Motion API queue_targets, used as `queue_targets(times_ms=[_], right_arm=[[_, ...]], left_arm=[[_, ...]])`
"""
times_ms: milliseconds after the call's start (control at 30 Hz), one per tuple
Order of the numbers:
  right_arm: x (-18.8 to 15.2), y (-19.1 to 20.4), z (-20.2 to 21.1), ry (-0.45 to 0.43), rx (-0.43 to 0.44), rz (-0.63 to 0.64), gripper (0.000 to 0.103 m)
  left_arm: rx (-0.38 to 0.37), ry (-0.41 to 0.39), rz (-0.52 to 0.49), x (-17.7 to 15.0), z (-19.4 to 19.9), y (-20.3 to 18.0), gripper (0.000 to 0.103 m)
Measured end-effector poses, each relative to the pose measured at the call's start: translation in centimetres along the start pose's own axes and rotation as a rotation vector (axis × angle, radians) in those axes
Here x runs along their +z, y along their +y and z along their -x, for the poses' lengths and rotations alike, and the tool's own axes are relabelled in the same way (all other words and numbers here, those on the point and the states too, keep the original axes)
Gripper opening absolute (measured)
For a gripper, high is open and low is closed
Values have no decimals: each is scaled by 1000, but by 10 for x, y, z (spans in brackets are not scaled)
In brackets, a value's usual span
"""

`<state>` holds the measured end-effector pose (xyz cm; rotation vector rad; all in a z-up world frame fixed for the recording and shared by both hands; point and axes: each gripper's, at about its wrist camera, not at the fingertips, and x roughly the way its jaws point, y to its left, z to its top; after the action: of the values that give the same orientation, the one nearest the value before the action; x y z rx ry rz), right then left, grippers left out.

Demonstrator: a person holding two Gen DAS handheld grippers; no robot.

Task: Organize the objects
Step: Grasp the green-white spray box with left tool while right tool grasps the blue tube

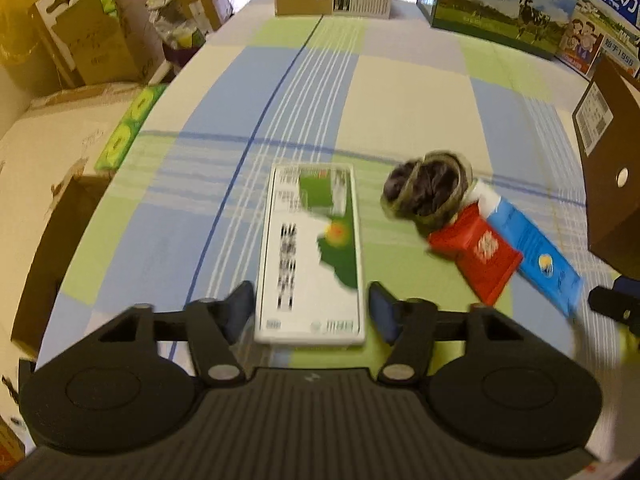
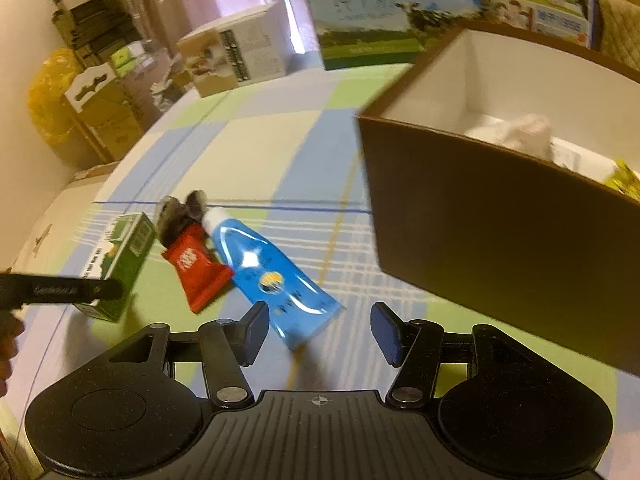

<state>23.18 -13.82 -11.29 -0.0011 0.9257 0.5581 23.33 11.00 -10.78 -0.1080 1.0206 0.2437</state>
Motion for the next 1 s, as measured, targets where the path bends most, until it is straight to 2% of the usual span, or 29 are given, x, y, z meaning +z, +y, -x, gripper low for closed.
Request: queue_targets(times_ms=[100, 167, 233, 300, 500, 667, 867, 1000], right_arm=[[3, 13, -8, -22, 22, 70, 53], [5, 22, -13, -38, 31, 129, 49], [8, 30, -21, -50, 39, 174, 45], [11, 35, -29, -57, 44, 186, 44], [21, 43, -52, -68, 61, 233, 44], [25, 48, -68, -43, 81, 258, 45], [22, 56, -86, -29, 52, 317, 45], [21, 57, -84, -12, 31, 323, 41]], left_arm=[[10, -46, -15, 8, -4, -5, 64], [16, -56, -17, 10, -8, -5, 63], [21, -44, -8, 11, -13, -2, 57], [11, -37, 6, 12, -16, 2, 53], [22, -31, 39, 14, -18, 9, 52], [22, -32, 33, 13, -18, 8, 52], [15, -26, 34, 12, -20, 10, 52], [16, -28, 24, 11, -19, 9, 52]])
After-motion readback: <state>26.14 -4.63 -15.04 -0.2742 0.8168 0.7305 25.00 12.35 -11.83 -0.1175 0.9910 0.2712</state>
